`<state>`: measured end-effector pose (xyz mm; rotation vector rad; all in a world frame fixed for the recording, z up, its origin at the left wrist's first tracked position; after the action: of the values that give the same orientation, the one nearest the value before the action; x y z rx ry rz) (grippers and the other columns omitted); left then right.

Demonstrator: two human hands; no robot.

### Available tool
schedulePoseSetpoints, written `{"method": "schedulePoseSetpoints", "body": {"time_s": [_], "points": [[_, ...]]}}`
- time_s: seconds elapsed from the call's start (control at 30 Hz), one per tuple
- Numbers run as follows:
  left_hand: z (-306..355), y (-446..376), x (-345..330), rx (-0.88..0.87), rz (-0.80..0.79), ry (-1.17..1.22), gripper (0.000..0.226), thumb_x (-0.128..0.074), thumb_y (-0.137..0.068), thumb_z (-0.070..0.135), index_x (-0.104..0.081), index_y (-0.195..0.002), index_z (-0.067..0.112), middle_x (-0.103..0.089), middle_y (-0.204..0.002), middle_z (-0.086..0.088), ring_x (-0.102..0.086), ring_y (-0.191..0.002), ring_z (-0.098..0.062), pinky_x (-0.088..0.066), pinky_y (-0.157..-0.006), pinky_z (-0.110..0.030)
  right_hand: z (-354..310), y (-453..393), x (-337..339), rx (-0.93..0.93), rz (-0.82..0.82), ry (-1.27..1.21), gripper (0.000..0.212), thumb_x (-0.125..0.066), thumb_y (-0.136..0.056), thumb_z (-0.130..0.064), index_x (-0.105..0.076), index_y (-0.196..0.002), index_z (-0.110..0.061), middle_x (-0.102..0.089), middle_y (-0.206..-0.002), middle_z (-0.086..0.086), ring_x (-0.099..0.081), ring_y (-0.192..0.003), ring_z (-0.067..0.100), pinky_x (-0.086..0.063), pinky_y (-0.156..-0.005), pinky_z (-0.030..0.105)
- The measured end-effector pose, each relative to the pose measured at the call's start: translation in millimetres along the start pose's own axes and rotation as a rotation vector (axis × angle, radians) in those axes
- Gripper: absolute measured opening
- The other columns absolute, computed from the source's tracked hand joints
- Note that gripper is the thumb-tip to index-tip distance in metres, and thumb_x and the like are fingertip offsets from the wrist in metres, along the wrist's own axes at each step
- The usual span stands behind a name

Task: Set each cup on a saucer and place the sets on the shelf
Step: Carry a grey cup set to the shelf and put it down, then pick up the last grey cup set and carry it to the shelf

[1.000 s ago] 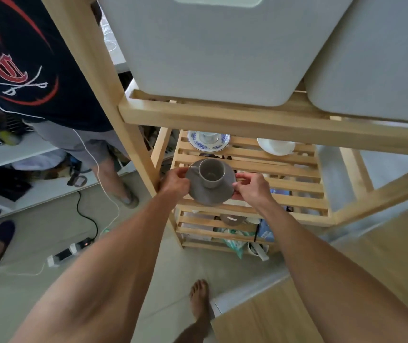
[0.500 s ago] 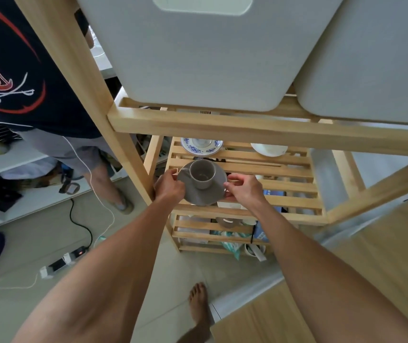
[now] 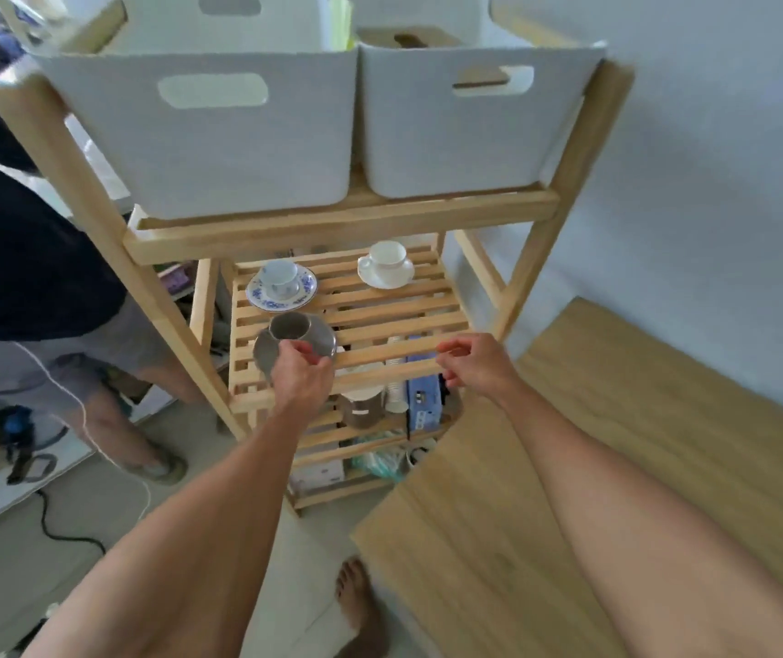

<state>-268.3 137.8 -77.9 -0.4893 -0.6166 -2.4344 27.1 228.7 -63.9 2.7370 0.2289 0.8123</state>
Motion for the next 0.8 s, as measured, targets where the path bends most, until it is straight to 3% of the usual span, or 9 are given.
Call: {"method": "schedulePoseSetpoints", "body": {"time_s": [0.23, 0.3, 0.37, 0.43, 0.53, 0.63, 0.8], "points": [[78, 111, -117, -0.224, -0.277, -0.074, 0.030, -0.067, -0.088, 0.025, -0.054, -0.114, 0.017, -0.063, -0.089, 0.002, -0.061, -0.084, -0.023, -0.046, -0.070, -0.034, 83, 107, 162, -0.113, 0.175, -0.050, 0.022, -0.068, -0.093, -0.007, -0.071, -0.115, -0.005, -0.067, -0.081, 0.003, -0.066, -0.073, 0.020, -0.064, -0.071, 0.035], [90, 147, -159, -0.265, -0.394, -0.094, 0.036, -0.069, -0.077, 0.031, -0.057, -0.108, 0.018, -0.070, -0.087, -0.004, -0.066, -0.075, -0.024, -0.055, -0.065, -0.037, 122, 145, 207, -0.177, 0.239, -0.051, 0.023, -0.067, -0.093, -0.006, -0.070, -0.116, -0.006, -0.067, -0.082, 0.003, -0.066, -0.071, 0.018, -0.064, -0.076, 0.041], [95, 187, -201, -0.282, -0.512, -0.101, 0.035, -0.070, -0.077, 0.027, -0.057, -0.108, 0.019, -0.072, -0.092, -0.009, -0.068, -0.073, -0.025, -0.063, -0.073, -0.046, 161, 189, 246, -0.245, 0.316, -0.067, 0.023, -0.066, -0.093, -0.005, -0.069, -0.116, -0.007, -0.065, -0.079, 0.002, -0.065, -0.069, 0.017, -0.062, -0.072, 0.036], [97, 232, -238, -0.326, -0.628, -0.120, 0.031, -0.069, -0.085, 0.017, -0.055, -0.112, 0.015, -0.068, -0.091, -0.007, -0.064, -0.072, -0.025, -0.061, -0.076, -0.047, 198, 234, 277, -0.316, 0.399, -0.092, 0.023, -0.066, -0.093, -0.005, -0.069, -0.116, -0.007, -0.066, -0.079, 0.004, -0.065, -0.068, 0.017, -0.062, -0.066, 0.030], [91, 298, -280, -0.366, -0.783, -0.159, 0.033, -0.067, -0.087, 0.011, -0.058, -0.119, 0.012, -0.065, -0.087, -0.004, -0.064, -0.070, -0.023, -0.061, -0.069, -0.041, 253, 299, 305, -0.420, 0.497, -0.136, 0.022, -0.069, -0.091, -0.009, -0.073, -0.112, -0.007, -0.073, -0.086, 0.008, -0.070, -0.076, 0.020, -0.065, -0.072, 0.035], [71, 352, -312, -0.375, -0.940, -0.239, 0.034, -0.067, -0.089, 0.010, -0.058, -0.122, 0.012, -0.065, -0.096, -0.006, -0.065, -0.072, -0.021, -0.058, -0.060, -0.032, 299, 357, 317, -0.499, 0.569, -0.178, 0.021, -0.071, -0.090, -0.012, -0.075, -0.110, -0.012, -0.077, -0.093, 0.012, -0.073, -0.082, 0.023, -0.065, -0.079, 0.039], [34, 417, -340, -0.374, -1.149, -0.380, 0.033, -0.069, -0.091, 0.012, -0.056, -0.122, 0.014, -0.067, -0.115, -0.017, -0.067, -0.071, -0.024, -0.061, -0.070, -0.041, 350, 437, 311, -0.601, 0.689, -0.287, 0.023, -0.071, -0.087, -0.008, -0.075, -0.110, -0.011, -0.076, -0.088, 0.014, -0.069, -0.072, 0.021, -0.065, -0.074, 0.038]]}}
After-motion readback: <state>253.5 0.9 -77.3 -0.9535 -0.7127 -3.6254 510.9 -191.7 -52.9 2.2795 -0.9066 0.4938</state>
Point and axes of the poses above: each hand's wrist, its own y-axis away from the middle knuckle, its own x-axis out of the back of the hand, z = x × y, the point moved 10 cm from there along -y, towards the middle knuckle
